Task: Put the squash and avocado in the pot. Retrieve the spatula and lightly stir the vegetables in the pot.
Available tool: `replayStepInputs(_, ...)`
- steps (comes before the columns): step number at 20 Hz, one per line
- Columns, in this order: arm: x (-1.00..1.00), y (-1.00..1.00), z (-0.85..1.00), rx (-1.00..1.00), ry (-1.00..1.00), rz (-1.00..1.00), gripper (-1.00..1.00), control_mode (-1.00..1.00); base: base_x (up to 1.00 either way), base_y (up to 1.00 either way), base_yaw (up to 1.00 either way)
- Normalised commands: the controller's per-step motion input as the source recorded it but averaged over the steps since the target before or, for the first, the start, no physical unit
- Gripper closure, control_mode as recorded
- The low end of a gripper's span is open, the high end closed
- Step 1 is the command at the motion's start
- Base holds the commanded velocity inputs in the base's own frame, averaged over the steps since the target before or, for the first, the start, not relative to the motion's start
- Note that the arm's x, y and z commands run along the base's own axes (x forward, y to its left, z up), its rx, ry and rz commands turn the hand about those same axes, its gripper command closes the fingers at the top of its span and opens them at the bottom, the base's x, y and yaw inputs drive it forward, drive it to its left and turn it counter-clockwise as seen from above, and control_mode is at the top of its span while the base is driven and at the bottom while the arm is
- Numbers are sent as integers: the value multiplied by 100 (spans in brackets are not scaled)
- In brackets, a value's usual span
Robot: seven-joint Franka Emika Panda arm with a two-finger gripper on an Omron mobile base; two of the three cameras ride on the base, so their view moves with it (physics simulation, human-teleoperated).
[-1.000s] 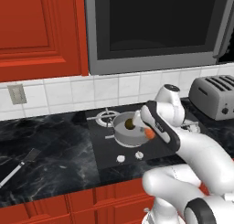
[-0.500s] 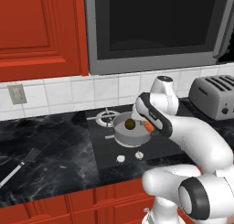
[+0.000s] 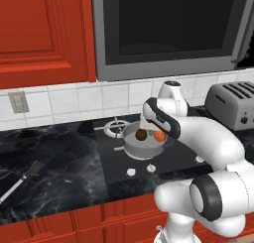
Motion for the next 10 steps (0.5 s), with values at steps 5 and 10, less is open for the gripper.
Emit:
replayStepInputs(5,33,0,-3,0,2,4,100,-100,0,0,0)
replayStepInputs(10,42,0,-15,0,0,3,100,-100,0,0,0)
